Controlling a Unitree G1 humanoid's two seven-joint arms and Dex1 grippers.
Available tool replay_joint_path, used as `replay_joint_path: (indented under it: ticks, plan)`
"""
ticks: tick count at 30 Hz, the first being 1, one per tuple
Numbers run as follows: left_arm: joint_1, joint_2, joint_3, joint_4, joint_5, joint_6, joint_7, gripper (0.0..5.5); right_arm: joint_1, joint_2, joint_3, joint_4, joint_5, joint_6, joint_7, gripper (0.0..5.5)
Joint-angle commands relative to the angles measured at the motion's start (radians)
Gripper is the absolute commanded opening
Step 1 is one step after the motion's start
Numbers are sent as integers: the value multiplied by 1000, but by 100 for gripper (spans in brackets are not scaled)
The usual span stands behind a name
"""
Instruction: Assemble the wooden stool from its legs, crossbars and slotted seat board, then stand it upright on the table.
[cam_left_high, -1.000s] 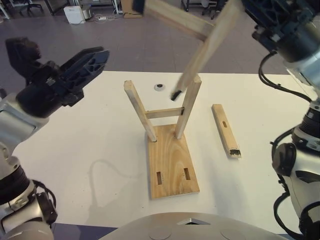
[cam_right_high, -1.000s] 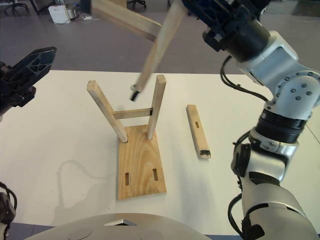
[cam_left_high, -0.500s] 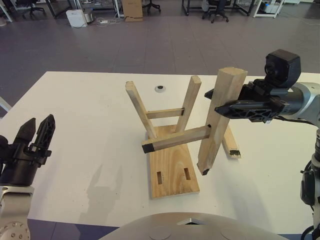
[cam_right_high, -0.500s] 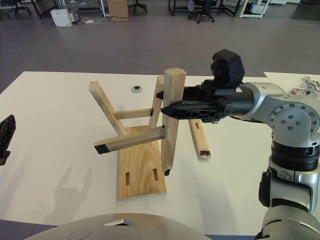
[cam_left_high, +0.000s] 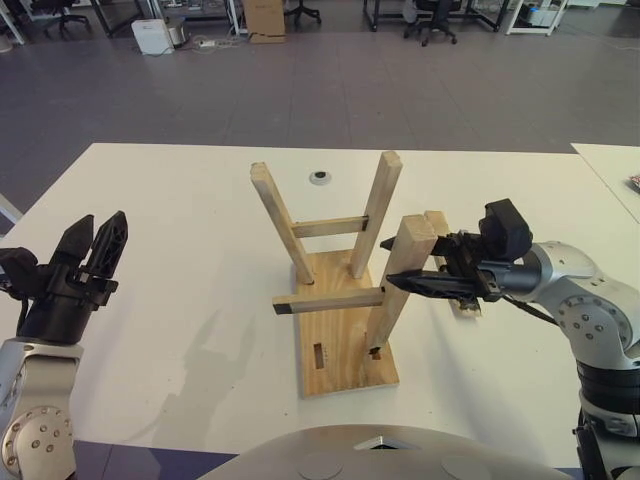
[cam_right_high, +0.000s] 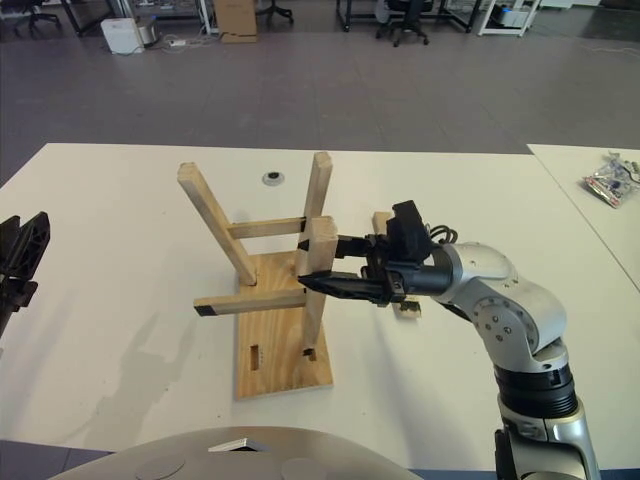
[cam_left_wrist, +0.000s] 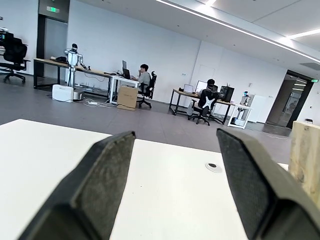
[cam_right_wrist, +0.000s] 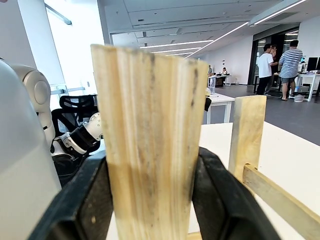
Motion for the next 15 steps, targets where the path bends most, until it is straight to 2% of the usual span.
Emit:
replay_joint_path:
  ticks: [1,6,15]
  plan:
    - [-37,37,-29,21,11,19,-5,300,29,3,-2,-23,-8,-27,-17,205]
    - [-34,45,-28,16,9,10,-4,300,27,-48,-47,7,-8,-30,9,205]
    - [-17,26,-43,-3,18,-7,9,300,2,-64,-20,33,-17,-36,56,205]
